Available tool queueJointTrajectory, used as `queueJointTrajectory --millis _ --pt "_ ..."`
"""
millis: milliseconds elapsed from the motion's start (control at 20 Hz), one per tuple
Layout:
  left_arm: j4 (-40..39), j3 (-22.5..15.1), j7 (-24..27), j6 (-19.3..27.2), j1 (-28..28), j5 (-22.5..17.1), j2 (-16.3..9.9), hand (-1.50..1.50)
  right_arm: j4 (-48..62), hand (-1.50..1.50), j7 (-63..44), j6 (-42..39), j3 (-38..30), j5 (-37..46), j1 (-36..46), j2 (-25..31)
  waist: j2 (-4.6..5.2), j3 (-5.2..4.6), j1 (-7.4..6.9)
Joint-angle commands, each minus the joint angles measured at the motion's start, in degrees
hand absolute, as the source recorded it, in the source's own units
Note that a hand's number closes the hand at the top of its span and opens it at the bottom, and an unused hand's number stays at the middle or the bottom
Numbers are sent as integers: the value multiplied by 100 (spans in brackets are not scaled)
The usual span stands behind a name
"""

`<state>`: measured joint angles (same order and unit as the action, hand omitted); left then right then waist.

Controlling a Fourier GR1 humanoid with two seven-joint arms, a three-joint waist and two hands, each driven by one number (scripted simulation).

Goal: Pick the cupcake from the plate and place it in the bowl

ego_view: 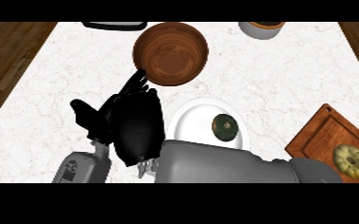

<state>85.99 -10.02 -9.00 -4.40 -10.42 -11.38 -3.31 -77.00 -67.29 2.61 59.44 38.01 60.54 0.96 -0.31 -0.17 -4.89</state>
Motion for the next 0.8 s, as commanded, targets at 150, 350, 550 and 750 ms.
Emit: queueJointTrajectory --millis 150,350,550,750 --pt "-23 18 7 -15 51 1 -8 0 -99 150 -1614 -205 -522 -156 1381 -91 -50 -6 113" --pt "-100 179 -26 -60 -57 -28 -144 0 298 150 -1512 114 -642 -421 1807 -90 10 -9 76" --pt "-56 168 -35 -54 -80 -49 -92 0 777 150 -1405 359 -879 -334 2121 -90 19 -4 154" --pt "47 198 -76 31 -54 -50 -54 0 1466 150 -961 620 -1009 -329 2212 -91 54 0 174"
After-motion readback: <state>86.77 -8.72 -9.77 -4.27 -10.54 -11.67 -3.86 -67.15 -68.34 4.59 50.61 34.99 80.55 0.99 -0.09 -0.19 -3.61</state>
